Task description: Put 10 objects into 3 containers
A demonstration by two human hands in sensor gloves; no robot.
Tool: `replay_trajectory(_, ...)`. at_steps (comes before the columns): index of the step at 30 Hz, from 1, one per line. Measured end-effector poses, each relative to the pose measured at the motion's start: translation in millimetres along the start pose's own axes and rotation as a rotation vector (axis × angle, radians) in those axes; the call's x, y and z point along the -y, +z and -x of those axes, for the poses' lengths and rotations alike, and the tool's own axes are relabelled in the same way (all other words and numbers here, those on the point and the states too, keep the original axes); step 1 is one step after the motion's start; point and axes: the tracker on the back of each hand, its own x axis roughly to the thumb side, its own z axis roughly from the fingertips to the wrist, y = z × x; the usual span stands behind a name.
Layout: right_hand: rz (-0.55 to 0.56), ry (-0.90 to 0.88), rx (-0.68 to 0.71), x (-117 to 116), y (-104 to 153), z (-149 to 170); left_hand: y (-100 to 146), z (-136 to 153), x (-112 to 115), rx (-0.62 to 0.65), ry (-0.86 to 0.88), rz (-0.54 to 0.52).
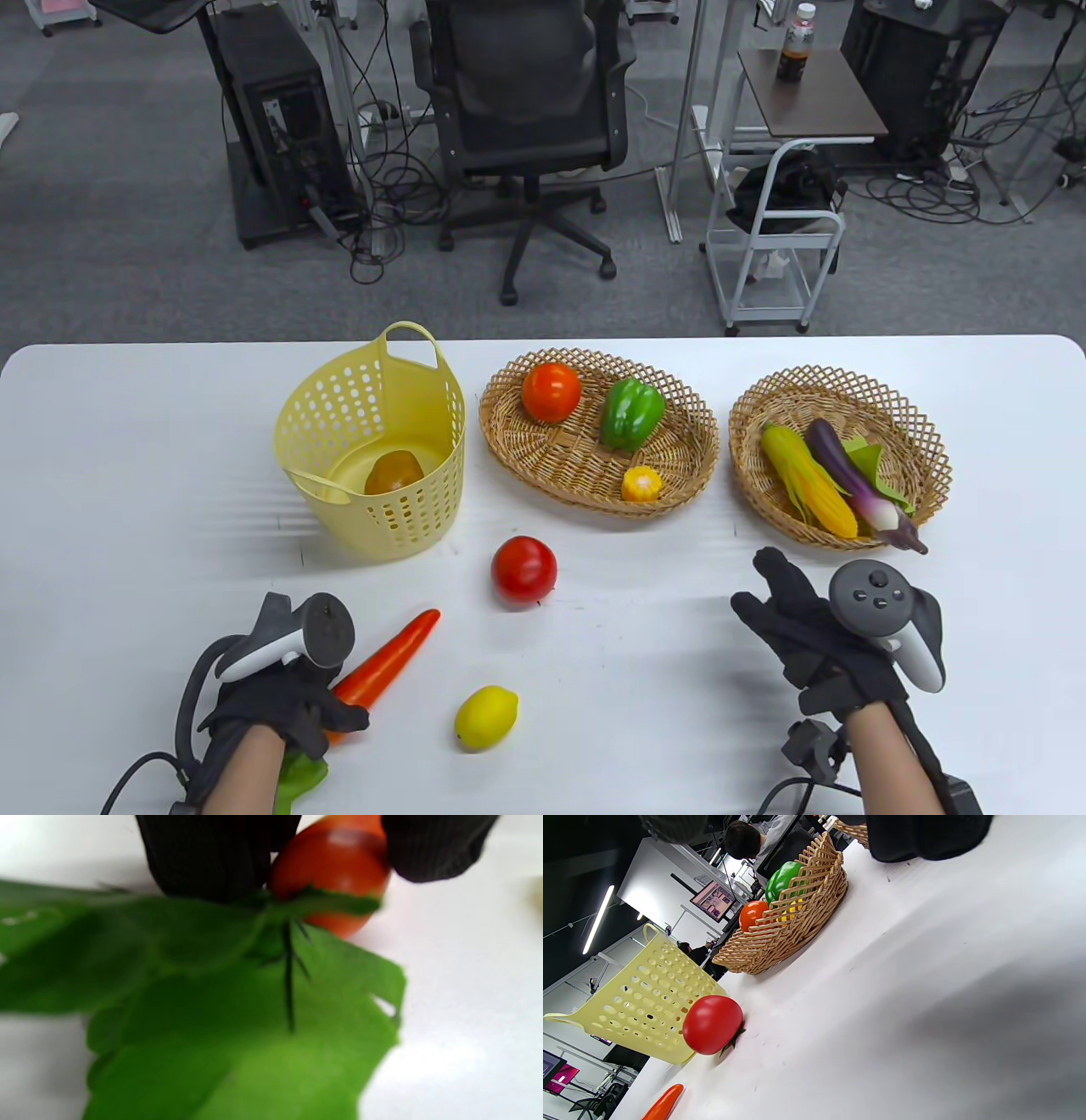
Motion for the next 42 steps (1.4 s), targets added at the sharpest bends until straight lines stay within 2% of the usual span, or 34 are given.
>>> replay_trajectory(11, -0.002, 0.004, -0.005, -0.4, 0.2, -1.2, -4.2, -3.8, 0.2, -0.008, -0.061, -0.019)
replay_trajectory(15, -0.004, 0.002, -0.004, -0.4, -0.1, -1.3, 0.6, -2.0, -4.1, 0.064, -0.022, -0.062)
replay_trajectory(17, -0.004, 0.001, -0.007, -0.4, -0.3, -1.1, 8.2, -4.8, -10.7, 0.132, 0.034, -0.092)
replay_trajectory(19, -0.005, 0.002, -0.010, -0.5, -0.2, -1.1, 20.4, -9.6, -23.2, 0.251, 0.154, -0.120)
replay_trajectory(22, -0.004, 0.004, -0.012, -0.5, -0.1, -1.2, 40.4, -16.2, -47.1, 0.385, 0.261, -0.215)
replay_trajectory(27, -0.006, 0.007, -0.017, -1.1, -0.4, -0.8, 54.3, -20.1, -84.3, 0.504, 0.521, -0.301)
replay_trajectory(29, -0.008, 0.007, -0.019, -1.2, -0.3, -0.9, 53.6, -19.7, -97.3, 0.510, 0.619, -0.312)
replay_trajectory(32, -0.008, 0.003, -0.018, -0.9, -0.3, -1.0, 48.9, -18.5, -114.4, 0.495, 0.766, -0.395)
replay_trajectory(35, -0.006, -0.004, -0.014, -0.4, -0.5, -1.2, 40.0, -17.5, -125.7, 0.534, 0.935, -0.445)
replay_trajectory(39, -0.011, -0.005, -0.013, -0.6, -1.0, -1.0, 29.5, -16.5, -134.7, 0.520, 1.015, -0.476)
replay_trajectory(42, -0.013, -0.006, -0.011, -0.5, -0.9, -1.3, 22.0, -14.1, -135.8, 0.531, 1.055, -0.457)
